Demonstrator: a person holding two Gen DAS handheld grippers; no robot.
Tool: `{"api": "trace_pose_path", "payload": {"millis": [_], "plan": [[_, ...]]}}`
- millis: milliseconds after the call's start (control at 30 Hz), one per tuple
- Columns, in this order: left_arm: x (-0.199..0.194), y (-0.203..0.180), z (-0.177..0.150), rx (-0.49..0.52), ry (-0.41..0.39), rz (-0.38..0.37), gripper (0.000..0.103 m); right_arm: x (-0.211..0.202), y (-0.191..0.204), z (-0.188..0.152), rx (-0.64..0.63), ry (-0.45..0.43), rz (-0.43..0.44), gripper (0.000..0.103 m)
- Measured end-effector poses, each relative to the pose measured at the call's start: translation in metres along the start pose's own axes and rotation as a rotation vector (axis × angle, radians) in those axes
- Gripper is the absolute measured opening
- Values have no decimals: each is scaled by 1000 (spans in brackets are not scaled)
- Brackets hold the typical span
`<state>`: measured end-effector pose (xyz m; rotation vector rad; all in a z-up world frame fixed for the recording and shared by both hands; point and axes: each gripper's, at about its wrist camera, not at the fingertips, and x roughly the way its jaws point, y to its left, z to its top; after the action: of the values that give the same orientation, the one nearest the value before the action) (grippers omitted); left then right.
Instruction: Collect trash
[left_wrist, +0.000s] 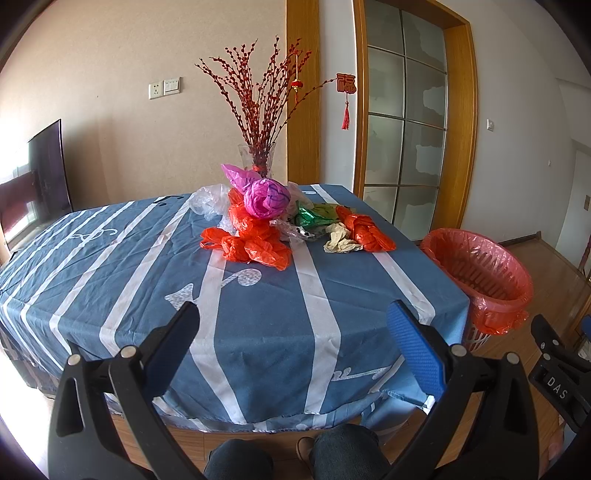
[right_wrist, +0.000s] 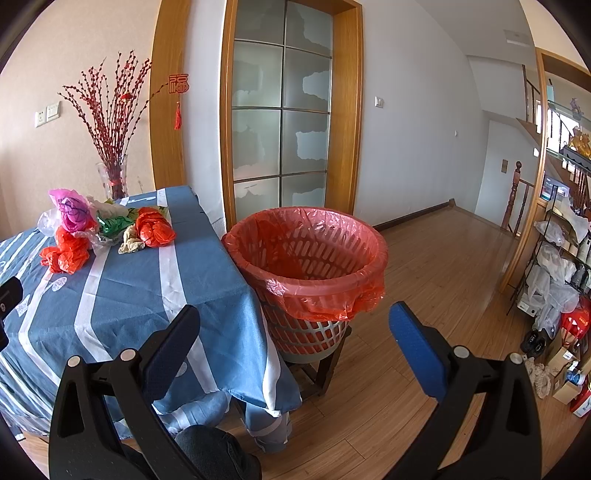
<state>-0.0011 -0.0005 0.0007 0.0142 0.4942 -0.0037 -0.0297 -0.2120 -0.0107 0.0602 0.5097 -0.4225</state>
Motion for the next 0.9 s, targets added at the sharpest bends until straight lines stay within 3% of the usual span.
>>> {"api": "trace_pose_path", "payload": {"millis": [900], "plan": [[0, -3, -3, 1, -2, -1, 99, 0, -2, 1, 1, 2, 0, 101]]}}
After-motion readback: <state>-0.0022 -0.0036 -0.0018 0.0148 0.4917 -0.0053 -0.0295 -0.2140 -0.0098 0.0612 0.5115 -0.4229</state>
